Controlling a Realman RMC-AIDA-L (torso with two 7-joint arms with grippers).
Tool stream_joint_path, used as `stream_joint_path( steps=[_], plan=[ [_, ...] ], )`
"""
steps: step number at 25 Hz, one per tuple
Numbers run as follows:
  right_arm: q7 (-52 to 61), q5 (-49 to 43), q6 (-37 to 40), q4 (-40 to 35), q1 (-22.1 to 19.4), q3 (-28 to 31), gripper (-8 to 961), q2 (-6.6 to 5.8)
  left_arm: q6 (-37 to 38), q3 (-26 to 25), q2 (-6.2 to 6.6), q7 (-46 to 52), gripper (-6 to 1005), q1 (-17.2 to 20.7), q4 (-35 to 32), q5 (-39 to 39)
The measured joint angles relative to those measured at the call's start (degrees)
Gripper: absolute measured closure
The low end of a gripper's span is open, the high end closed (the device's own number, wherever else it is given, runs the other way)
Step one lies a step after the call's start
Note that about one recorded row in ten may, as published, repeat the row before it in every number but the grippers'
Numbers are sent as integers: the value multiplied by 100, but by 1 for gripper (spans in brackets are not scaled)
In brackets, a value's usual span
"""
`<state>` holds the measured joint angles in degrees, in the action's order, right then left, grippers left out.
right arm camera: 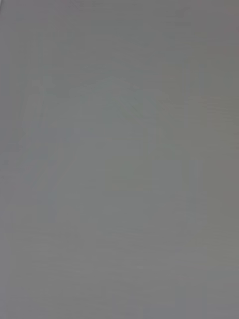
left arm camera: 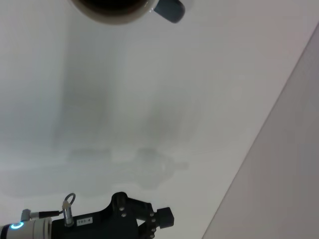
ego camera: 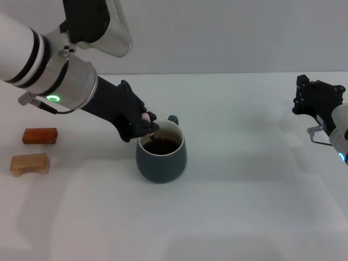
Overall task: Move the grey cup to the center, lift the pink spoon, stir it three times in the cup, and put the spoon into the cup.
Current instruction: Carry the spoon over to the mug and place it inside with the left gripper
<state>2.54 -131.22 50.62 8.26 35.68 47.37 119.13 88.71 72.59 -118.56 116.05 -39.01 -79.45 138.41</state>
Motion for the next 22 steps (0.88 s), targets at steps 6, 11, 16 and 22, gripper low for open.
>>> stream_joint_path(
  steps=[6,11,16,22],
  plan=[
    [0,0,0,-15,-24,0,948,-4,-386,45,-7,-36,838,18,19,-192],
    [0,0,0,-3,-69,0,948,-4,-721,149,-1,-23,838,33,121,-106],
    [0,0,0,0,-79,0,948,-4,-638,171,6,6,838,9,168,266],
    [0,0,0,0,-58,0,948,-4,-324,152,13,124,837,-9,136,430]
  ],
)
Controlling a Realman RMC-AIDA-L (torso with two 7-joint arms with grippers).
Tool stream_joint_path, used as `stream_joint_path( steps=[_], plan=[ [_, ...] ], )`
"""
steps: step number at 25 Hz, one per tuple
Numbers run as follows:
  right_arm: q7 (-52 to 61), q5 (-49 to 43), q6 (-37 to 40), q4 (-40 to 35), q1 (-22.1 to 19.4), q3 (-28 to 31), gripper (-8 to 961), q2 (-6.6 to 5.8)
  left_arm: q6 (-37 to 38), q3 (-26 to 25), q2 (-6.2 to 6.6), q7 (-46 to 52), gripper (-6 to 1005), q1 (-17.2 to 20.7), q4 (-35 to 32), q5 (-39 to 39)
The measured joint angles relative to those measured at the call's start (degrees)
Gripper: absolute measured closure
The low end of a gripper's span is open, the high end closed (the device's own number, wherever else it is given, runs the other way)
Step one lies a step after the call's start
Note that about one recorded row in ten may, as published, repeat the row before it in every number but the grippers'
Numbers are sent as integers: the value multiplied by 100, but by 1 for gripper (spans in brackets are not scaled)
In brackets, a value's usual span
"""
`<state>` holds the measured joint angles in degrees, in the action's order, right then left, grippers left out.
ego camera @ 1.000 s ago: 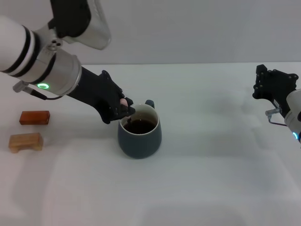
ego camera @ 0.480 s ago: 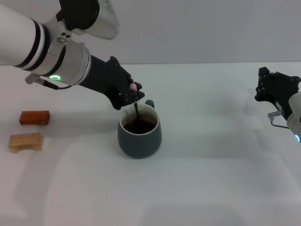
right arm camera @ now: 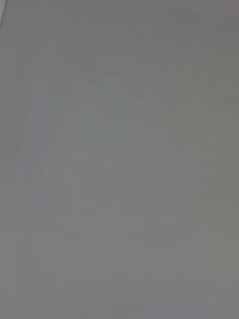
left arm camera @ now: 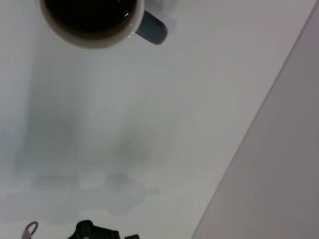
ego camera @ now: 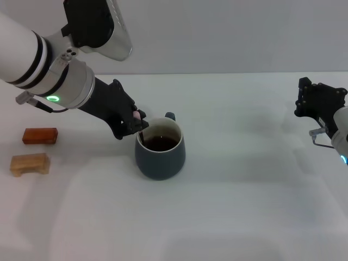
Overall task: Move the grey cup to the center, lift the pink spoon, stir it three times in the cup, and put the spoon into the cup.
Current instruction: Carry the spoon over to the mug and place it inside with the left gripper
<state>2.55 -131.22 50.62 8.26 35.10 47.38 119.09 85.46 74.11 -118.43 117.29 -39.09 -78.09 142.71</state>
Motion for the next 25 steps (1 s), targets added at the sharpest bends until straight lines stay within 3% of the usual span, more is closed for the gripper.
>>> stream_joint_path(
  steps=[13,25],
  plan=[
    [0,-9,0,0,24,0,949,0,403,12,-17,15,837,-94,-77,-311],
    [5,-10,58,9,-21,0,949,1,-160,46,-12,-120,836,-275,366,-553]
  ],
)
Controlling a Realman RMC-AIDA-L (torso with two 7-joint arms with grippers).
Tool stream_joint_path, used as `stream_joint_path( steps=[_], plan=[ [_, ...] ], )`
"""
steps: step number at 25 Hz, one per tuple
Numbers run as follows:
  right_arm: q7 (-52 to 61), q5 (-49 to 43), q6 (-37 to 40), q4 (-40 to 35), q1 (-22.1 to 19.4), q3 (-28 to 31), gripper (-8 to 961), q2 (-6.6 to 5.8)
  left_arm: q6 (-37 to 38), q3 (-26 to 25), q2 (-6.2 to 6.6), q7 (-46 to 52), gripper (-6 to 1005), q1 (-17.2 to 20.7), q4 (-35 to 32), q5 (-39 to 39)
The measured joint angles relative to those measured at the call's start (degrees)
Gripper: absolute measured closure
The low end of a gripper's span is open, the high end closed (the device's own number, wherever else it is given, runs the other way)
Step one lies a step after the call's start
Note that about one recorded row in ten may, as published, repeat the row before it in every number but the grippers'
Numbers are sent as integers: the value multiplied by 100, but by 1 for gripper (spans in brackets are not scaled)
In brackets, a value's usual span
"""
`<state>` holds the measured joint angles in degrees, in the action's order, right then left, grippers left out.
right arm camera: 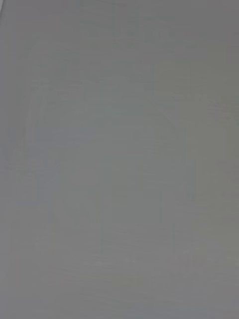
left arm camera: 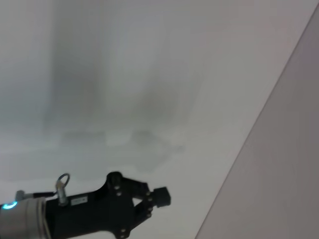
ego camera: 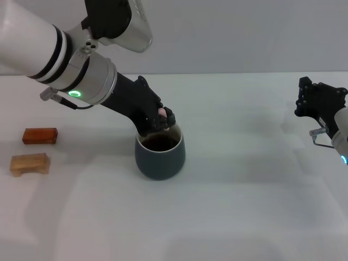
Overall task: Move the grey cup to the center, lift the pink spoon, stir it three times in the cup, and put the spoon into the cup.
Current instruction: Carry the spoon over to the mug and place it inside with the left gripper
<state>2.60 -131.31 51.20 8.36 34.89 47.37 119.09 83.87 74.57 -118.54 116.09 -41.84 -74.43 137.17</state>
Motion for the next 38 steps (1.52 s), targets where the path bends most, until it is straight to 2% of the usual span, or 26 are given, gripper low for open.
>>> stream_joint_path(
  steps=[10,21,31,38],
  plan=[
    [1,-10,4,51,0,0,949,0,-39,-158,31,-21,835,28,-23,322],
    [3,-26,4,75,9,-13,948,0,516,-211,43,83,835,61,-242,511],
    [5,-26,4,132,0,-22,948,0,564,-201,18,28,834,74,-254,-6],
    [4,-18,3,143,-33,-36,948,12,20,-175,8,-151,834,40,73,-219]
  ],
)
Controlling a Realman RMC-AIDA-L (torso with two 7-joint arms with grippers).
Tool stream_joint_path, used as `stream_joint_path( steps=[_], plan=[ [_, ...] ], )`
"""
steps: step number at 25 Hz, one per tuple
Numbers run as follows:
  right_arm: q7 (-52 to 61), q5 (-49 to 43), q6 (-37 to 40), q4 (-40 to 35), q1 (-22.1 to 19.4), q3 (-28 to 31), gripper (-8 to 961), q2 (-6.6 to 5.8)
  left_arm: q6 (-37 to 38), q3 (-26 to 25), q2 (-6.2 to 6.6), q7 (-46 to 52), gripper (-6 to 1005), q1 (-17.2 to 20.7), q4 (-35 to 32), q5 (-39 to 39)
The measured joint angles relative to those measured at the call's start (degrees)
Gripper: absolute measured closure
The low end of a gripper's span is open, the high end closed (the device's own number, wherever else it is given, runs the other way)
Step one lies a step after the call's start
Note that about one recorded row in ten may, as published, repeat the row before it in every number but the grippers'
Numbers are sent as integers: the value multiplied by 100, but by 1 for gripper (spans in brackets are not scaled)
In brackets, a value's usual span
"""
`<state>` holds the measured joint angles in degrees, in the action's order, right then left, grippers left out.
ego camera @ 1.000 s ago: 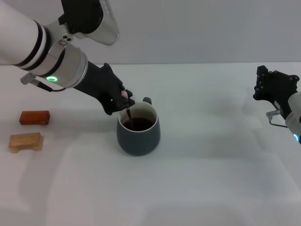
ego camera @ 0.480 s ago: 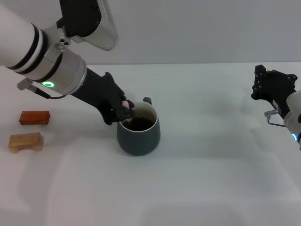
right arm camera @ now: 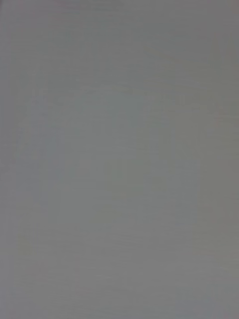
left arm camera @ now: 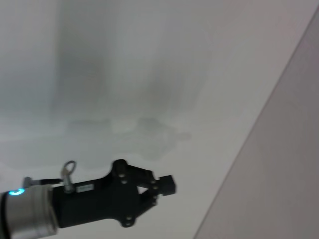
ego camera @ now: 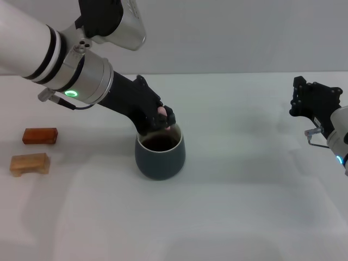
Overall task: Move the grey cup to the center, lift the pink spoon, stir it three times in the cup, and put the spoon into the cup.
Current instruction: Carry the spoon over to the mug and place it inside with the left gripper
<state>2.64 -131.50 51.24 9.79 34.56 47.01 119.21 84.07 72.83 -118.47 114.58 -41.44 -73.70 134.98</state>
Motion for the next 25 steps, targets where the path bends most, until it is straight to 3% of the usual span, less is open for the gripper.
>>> stream_joint_path(
  steps=[8,14,25],
  plan=[
    [0,-8,0,65,-42,25,949,5,-420,-35,21,-53,833,40,148,281],
    [0,-8,0,87,-46,1,949,5,-117,-67,32,48,833,40,112,674],
    [-1,-12,1,141,-42,-16,949,-4,556,-147,33,107,832,65,-111,668]
  ],
)
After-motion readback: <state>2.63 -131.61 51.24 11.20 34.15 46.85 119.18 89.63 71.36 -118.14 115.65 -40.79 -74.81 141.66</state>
